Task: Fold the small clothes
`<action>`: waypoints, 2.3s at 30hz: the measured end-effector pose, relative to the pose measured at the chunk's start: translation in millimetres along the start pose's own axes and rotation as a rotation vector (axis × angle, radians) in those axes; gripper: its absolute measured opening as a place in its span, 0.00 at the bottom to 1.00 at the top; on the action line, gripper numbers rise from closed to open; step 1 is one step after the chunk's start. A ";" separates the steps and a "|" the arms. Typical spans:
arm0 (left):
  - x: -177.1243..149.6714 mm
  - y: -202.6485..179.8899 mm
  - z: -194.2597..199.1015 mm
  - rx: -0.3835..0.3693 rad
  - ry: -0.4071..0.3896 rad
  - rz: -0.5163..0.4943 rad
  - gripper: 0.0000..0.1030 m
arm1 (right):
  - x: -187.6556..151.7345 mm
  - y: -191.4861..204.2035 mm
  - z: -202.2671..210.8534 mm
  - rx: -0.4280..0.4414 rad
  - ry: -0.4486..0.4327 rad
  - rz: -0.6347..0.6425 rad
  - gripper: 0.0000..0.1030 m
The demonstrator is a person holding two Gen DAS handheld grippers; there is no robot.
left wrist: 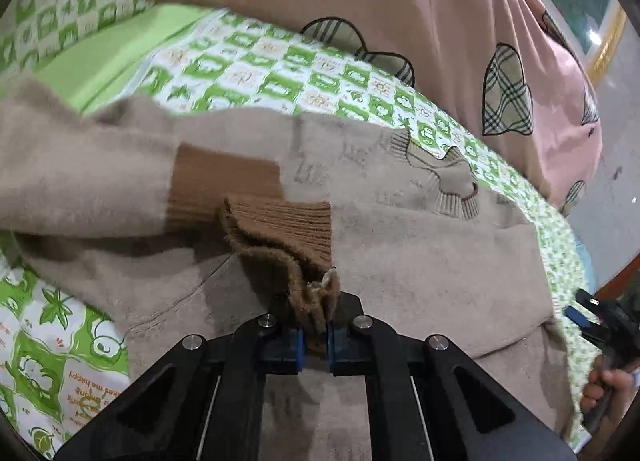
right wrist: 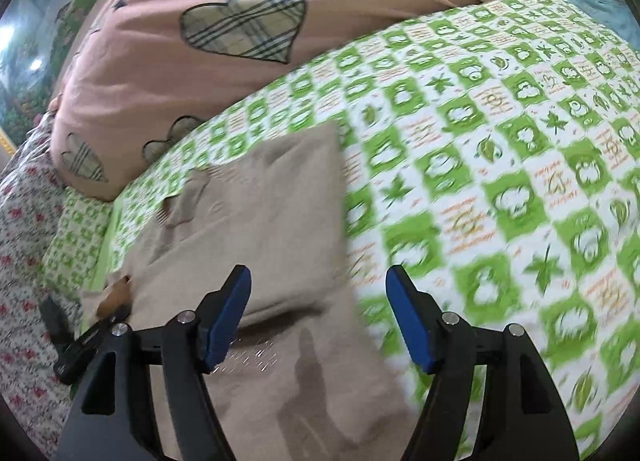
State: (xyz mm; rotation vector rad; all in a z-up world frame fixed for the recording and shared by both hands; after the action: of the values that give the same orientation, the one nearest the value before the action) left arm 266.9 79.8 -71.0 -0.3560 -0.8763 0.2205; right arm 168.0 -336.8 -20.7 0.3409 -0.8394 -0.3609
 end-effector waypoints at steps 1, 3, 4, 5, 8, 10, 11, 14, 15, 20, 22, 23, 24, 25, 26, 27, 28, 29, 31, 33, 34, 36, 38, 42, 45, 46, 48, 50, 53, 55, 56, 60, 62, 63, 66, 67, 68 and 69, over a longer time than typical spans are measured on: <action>-1.2 -3.8 0.6 -0.002 -0.001 -0.017 0.06 | 3.5 0.8 -8.5 -0.001 0.012 0.001 0.69; -4.0 -11.9 0.9 -0.004 0.002 -0.055 0.06 | 8.9 6.7 -28.2 0.003 0.036 0.018 0.69; -4.7 -14.9 0.0 -0.003 0.005 -0.064 0.06 | 9.6 10.0 -36.1 0.000 0.044 0.028 0.69; -5.3 -16.7 -1.6 -0.002 0.009 -0.070 0.06 | 11.1 13.6 -46.1 -0.001 0.056 0.042 0.69; -8.5 -14.6 -3.8 0.013 0.016 -0.072 0.06 | 9.1 21.5 -73.9 -0.012 0.105 0.088 0.69; -9.2 -12.4 -3.6 0.016 0.021 -0.060 0.06 | 3.9 29.1 -83.9 -0.005 0.136 0.147 0.16; -8.3 -13.4 -1.5 0.008 0.020 -0.056 0.06 | 4.2 30.1 -83.9 -0.013 0.150 0.174 0.12; -5.6 -27.8 4.1 -0.040 -0.003 -0.078 0.06 | 19.7 23.2 -66.3 -0.037 0.090 0.190 0.10; -6.5 -32.6 2.5 -0.036 -0.006 -0.097 0.06 | 21.9 19.8 -63.3 -0.052 0.084 0.199 0.10; -22.7 -26.8 -14.5 0.026 0.052 -0.145 0.08 | 11.4 7.7 -71.4 -0.095 0.111 0.184 0.18; -22.4 -20.6 -4.0 0.022 0.041 -0.137 0.12 | 13.4 6.9 -57.7 -0.164 0.072 0.194 0.37; -22.2 -17.8 1.3 0.033 0.036 -0.143 0.17 | 14.1 9.9 -45.5 -0.182 0.035 0.209 0.39; -22.3 -15.0 7.3 0.042 0.033 -0.149 0.19 | 12.9 14.5 -35.2 -0.161 0.011 0.213 0.39; -22.0 -12.4 13.6 0.046 0.029 -0.153 0.19 | 11.5 18.1 -28.7 -0.139 0.002 0.213 0.41; -21.3 -9.8 21.1 0.055 0.021 -0.160 0.19 | 6.9 23.4 -19.6 -0.108 -0.004 0.215 0.42; -19.2 -7.6 30.7 0.070 0.003 -0.176 0.19 | 2.4 27.0 -13.2 -0.085 -0.005 0.216 0.44; -17.0 -6.5 38.9 0.081 -0.015 -0.193 0.21 | -6.0 33.2 -5.0 -0.054 -0.003 0.219 0.48; -14.1 -5.7 47.1 0.091 -0.033 -0.213 0.29 | -12.3 39.1 -2.0 -0.035 0.003 0.221 0.50; -6.3 -3.4 59.9 0.108 -0.064 -0.244 0.48 | -28.3 52.9 1.4 0.010 0.027 0.213 0.55; 5.0 -0.9 65.9 0.130 -0.095 -0.272 0.62 | -46.9 62.8 3.6 0.058 0.067 0.192 0.56; 10.3 0.3 66.0 0.147 -0.105 -0.284 0.65 | -55.4 67.6 3.2 0.075 0.090 0.184 0.56; 20.7 3.5 61.0 0.173 -0.120 -0.310 0.68 | -70.7 75.4 1.9 0.103 0.123 0.179 0.56; 27.8 8.0 45.5 0.199 -0.104 -0.343 0.74 | -82.5 85.3 0.3 0.123 0.145 0.170 0.56; 30.1 26.8 9.8 0.243 -0.037 -0.406 0.74 | -95.3 97.4 2.7 0.161 0.176 0.159 0.57; 25.5 45.8 -10.9 0.256 0.021 -0.408 0.66 | -96.6 102.4 4.7 0.175 0.182 0.145 0.59; 25.6 50.9 -13.2 0.261 0.022 -0.410 0.49 | -96.6 103.0 4.5 0.172 0.182 0.144 0.59; 29.8 63.6 -15.3 0.273 0.029 -0.385 0.22 | -96.9 103.7 5.2 0.166 0.178 0.144 0.59; 38.7 69.6 -8.1 0.240 0.014 -0.319 0.08 | -96.9 104.3 5.7 0.163 0.176 0.141 0.59; 53.8 55.5 18.4 0.171 -0.054 -0.254 0.08 | -96.8 105.6 9.5 0.176 0.169 0.132 0.59; 59.9 29.3 41.0 0.086 -0.098 -0.232 0.08 | -95.3 105.4 14.4 0.182 0.151 0.127 0.59; 60.9 17.6 47.4 0.053 -0.110 -0.230 0.08 | -94.0 104.8 16.8 0.181 0.140 0.125 0.59; 54.8 -50.2 57.8 -0.133 -0.113 -0.215 0.08 | -84.2 92.3 25.0 0.157 0.098 0.098 0.59; 46.5 -84.8 51.3 -0.205 -0.094 -0.221 0.08 | -78.9 83.8 29.8 0.144 0.080 0.079 0.59; 39.6 -104.9 44.7 -0.238 -0.079 -0.232 0.08 | -76.0 79.6 32.2 0.138 0.072 0.070 0.59; 17.4 -153.2 19.5 -0.294 -0.028 -0.272 0.08 | -67.3 62.6 40.7 0.114 0.047 0.040 0.59; 9.2 -167.5 9.7 -0.305 -0.013 -0.289 0.08 | -65.6 57.9 42.3 0.108 0.042 0.033 0.59; 1.2 -179.3 1.8 -0.316 0.003 -0.296 0.08 | -63.8 51.9 43.7 0.099 0.039 0.024 0.59; -4.6 -187.8 -8.3 -0.324 0.020 -0.299 0.08 | -62.5 46.3 44.4 0.090 0.038 0.016 0.59</action>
State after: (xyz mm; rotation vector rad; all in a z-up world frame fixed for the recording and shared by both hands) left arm 278.7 -96.0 -5.5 -0.5208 -0.9341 -0.2038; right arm 103.5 -275.0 -14.2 0.4228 -0.8219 -0.3013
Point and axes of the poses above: each gripper's, at about its wrist camera, not at the fingertips, and z roughly against the way its jaws point, y to its left, x to its top, the point moved 5 cm from there along -z, roughly the way its jaws point, and after that the axes turned 11 degrees about -y, right-handed, at the moved point
